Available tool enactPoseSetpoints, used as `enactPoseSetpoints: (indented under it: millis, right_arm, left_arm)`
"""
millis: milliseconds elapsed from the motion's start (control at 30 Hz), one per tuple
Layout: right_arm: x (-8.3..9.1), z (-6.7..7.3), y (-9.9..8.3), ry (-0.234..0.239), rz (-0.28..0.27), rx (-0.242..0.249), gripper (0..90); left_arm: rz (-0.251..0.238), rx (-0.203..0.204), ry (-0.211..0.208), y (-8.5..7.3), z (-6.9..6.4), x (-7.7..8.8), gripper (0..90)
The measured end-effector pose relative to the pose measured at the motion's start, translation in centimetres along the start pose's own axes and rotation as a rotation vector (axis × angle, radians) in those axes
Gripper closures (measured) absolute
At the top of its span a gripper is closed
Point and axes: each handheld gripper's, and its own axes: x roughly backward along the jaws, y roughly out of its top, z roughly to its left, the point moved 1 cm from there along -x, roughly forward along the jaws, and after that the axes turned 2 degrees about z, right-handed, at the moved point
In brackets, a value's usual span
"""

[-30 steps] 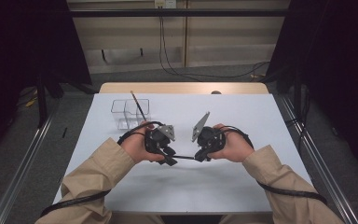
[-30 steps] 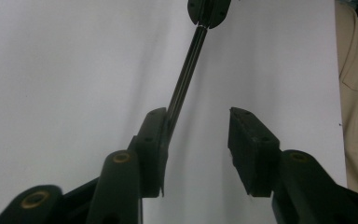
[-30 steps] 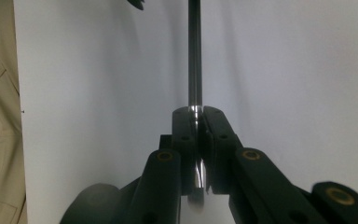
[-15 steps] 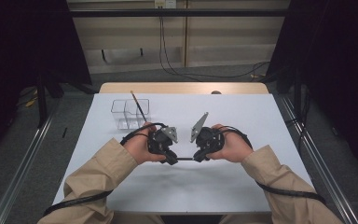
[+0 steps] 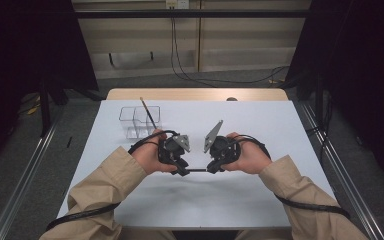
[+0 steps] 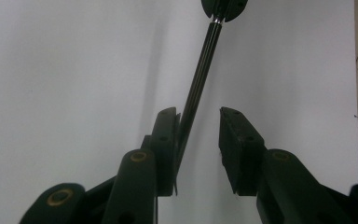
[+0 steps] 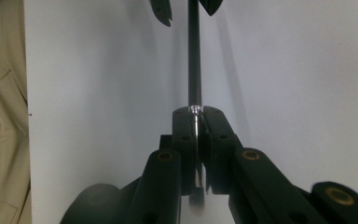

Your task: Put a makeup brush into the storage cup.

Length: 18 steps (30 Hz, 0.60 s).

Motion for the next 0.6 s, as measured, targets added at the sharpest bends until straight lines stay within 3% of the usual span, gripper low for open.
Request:
enactPoseSetpoints:
  millis: [33,200,600]
  right_arm:
    - [0.06,0.03,0.05,0.000,-0.003,0.002,84.7]
    - [0.33,0.13,0.24,0.004,-0.015,0.004,84.7]
    - [0.82,0.18,0.65,0.011,-0.046,0.036,84.6]
  left_arm:
    - [0.003,-0.007,0.014,-0.01,-0.01,-0.16,65.3]
    - [0.006,-0.021,0.005,0.15,0.00,-0.40,65.2]
    - [0.056,-0.047,-0.001,0.34,0.02,-0.84,80.0]
